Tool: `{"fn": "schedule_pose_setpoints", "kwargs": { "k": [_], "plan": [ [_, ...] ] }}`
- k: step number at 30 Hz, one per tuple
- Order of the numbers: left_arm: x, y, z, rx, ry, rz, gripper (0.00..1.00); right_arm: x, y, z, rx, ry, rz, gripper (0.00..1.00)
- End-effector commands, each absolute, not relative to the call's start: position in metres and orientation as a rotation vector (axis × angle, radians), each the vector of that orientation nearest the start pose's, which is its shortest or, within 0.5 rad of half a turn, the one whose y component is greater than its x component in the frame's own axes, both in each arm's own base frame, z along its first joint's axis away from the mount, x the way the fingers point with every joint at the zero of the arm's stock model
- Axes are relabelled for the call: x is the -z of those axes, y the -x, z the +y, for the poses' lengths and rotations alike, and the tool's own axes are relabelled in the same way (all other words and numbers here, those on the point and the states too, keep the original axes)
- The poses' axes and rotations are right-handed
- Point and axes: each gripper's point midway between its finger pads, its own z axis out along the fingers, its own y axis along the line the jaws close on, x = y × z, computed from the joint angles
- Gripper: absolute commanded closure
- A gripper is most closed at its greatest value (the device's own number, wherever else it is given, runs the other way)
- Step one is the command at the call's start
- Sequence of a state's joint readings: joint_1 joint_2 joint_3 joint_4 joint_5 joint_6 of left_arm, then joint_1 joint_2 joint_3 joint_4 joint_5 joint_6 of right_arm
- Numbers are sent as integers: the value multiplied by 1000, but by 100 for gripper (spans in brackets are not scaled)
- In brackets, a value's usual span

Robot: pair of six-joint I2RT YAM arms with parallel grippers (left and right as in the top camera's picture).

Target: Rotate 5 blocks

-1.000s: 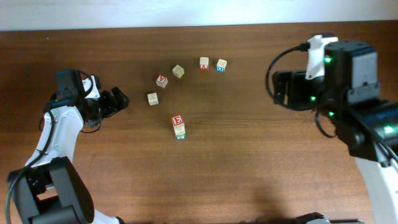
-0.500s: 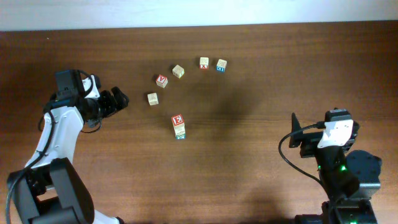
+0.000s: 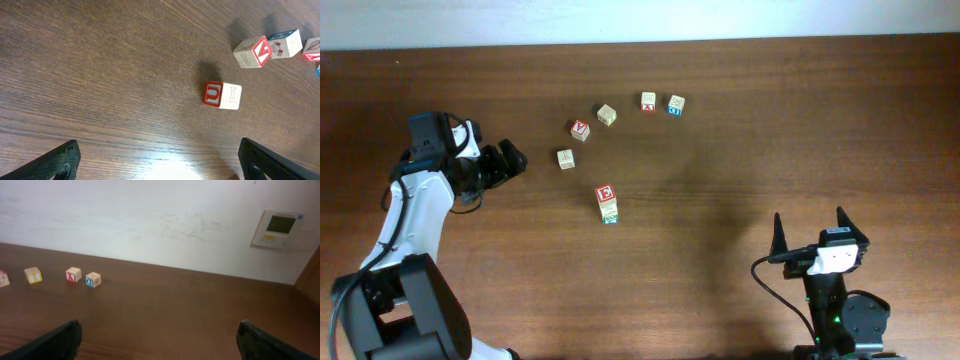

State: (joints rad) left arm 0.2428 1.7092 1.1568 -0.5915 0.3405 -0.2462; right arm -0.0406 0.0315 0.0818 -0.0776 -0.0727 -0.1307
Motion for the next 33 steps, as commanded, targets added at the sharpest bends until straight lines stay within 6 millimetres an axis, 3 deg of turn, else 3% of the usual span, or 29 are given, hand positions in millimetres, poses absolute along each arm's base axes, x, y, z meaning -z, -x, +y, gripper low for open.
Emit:
{"fn": "schedule_pose_setpoints", "kwargs": {
  "k": [1,3,15,19,21,22,25,27,33],
  "plan": [
    [-92,-399,41,457,532,2602,1,-177,-244,0,80,117,1599,1],
    [-92,-399,41,456,532,2603,1,-157,-246,0,72,112,1639,1],
    [-96,-395,43,433,540,2607,1,-158,-246,0,74,109,1637,1],
    [-155,-390,47,359,487,2470,1,-158,-246,0,75,110,1637,1],
    [-191,-384,51,240,460,2381,1,-158,-246,0,75,110,1637,1],
    [-213,-379,46,180,392,2331,1,-158,-246,0,75,110,1637,1],
    [-251,-367,29,112,176,2247,1,-158,-246,0,74,109,1637,1],
    [-265,-350,27,54,146,2195,1,-158,-246,0,74,109,1637,1],
    [-242,-302,29,-7,161,2086,1,-158,-246,0,74,109,1637,1]
  ]
}}
